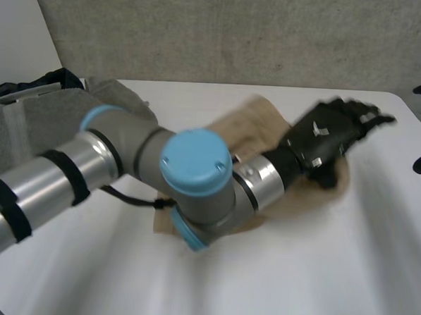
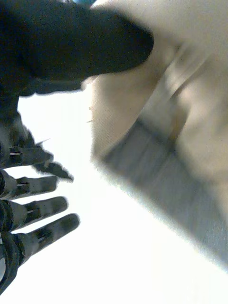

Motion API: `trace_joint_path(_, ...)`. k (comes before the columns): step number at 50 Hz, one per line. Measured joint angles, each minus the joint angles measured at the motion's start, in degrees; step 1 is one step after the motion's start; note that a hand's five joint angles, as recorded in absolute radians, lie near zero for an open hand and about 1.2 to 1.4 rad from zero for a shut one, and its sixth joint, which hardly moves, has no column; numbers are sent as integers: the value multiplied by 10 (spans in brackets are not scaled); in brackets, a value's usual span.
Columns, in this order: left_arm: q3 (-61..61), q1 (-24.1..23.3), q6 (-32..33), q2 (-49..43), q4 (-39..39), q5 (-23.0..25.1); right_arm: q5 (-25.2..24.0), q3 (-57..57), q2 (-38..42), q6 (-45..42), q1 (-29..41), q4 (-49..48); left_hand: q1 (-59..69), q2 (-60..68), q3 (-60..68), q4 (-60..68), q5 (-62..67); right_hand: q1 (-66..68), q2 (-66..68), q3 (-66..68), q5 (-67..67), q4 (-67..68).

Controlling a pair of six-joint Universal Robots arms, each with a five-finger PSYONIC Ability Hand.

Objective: Fold the laundry.

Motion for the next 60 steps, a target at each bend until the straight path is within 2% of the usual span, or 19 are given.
trace_joint_path(1, -4, -5, -4, -3, 0, 9, 0, 0, 5, -1, -5, -2, -15, -43, -45, -43, -47, 0, 0, 0, 0, 0)
trace_joint_path(7, -26, -7, -6, 37, -1, 21, -1, -2, 27, -6, -13, -12, -15, -45, -47, -46, -48, 0, 0, 0, 0, 0)
trace_joint_path(12, -57, 22, -2, 115, -2, 6, -2, -9, 41, -6, -7, -15, -15, -45, -47, -46, -48, 0, 0, 0, 0, 0)
trace_joint_path(16, -127, 88, 3, 224, -3, -24, -6, -27, 48, -4, 10, -10, -15, -45, -47, -46, -48, 0, 0, 0, 0, 0)
trace_joint_path(20, -185, 139, 5, 284, -10, -49, -14, -57, 58, -2, 49, 5, -14, -45, -47, -46, -48, 0, 0, 0, 0, 0)
trace_joint_path(26, -304, 241, 9, 339, -90, -131, -33, -183, 151, 0, 166, 73, -14, -45, -47, -46, -48, 0, 0, 0, 0, 0)
trace_joint_path(34, -386, 293, 13, 300, -182, -192, -37, -364, 347, -4, 246, 120, -14, -45, -47, -46, -48, 2, 3, 4, 3, 3)
trace_joint_path(38, -391, 291, 10, 249, -195, -197, -34, -448, 445, -9, 258, 115, -14, -45, -47, -46, -48, 19, 38, 37, 34, 37)
trace_joint_path(41, -375, 281, 5, 203, -197, -197, -27, -513, 521, -23, 262, 97, -14, -44, -46, -44, -47, 85, 95, 95, 93, 95)
trace_joint_path(46, -334, 262, -20, 146, -201, -195, -9, -563, 593, -63, 262, 59, -12, -44, -46, -44, -46, 131, 140, 142, 140, 143)
trace_joint_path(50, -301, 251, -53, 116, -208, -194, -2, -569, 613, -98, 261, 32, 66, 11, 5, 12, 7, 330, 348, 343, 334, 342)
trace_joint_path(51, -290, 248, -64, 108, -211, -194, 0, -568, 616, -116, 261, 17, 158, 95, 88, 97, 91, 438, 463, 456, 444, 455)
trace_joint_path(52, -280, 246, -74, 101, -214, -193, 1, -565, 617, -127, 261, 7, 200, 139, 125, 134, 127, 480, 512, 505, 489, 505)
trace_joint_path(56, -249, 243, -93, 82, -220, -195, 1, -544, 594, -149, 261, -23, 518, 445, 436, 440, 427, 508, 555, 556, 539, 562)
trace_joint_path(57, -241, 242, -95, 79, -222, -196, 1, -535, 580, -151, 260, -29, 541, 491, 482, 493, 473, 508, 555, 557, 539, 563)
trace_joint_path(60, -221, 242, -96, 81, -223, -198, 0, -501, 525, -154, 259, -40, 541, 512, 503, 515, 476, 508, 555, 558, 539, 564)
